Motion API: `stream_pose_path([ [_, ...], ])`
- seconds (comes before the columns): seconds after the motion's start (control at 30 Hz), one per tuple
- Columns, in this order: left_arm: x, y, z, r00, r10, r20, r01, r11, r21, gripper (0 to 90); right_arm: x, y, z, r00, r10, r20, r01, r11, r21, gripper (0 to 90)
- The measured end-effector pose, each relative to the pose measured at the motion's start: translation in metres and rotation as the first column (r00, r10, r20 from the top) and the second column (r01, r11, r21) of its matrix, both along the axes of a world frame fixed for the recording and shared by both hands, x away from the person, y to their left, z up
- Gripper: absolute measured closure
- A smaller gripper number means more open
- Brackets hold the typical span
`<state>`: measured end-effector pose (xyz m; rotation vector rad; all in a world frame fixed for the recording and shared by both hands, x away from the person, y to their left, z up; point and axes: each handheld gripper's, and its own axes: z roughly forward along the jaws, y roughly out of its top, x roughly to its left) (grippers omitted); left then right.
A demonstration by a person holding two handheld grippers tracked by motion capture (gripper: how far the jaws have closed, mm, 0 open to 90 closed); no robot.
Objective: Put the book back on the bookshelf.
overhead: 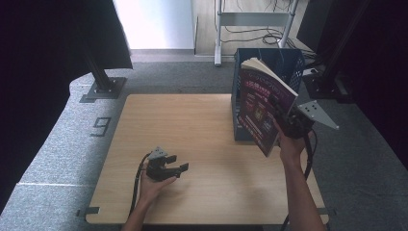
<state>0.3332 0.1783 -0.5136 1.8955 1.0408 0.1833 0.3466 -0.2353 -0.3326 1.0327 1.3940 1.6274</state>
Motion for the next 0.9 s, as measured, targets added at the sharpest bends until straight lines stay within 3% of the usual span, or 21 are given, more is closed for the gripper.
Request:
stream_pose_path([
  [0.9,0.001,0.003,-0.002,0.9999,0.001,-0.010,-0.001,1.0000,-0.002,29.2,0.034,0.001,-0.001,0.9957,-0.092,0.010,0.092,0.996,-0.006,81.5],
])
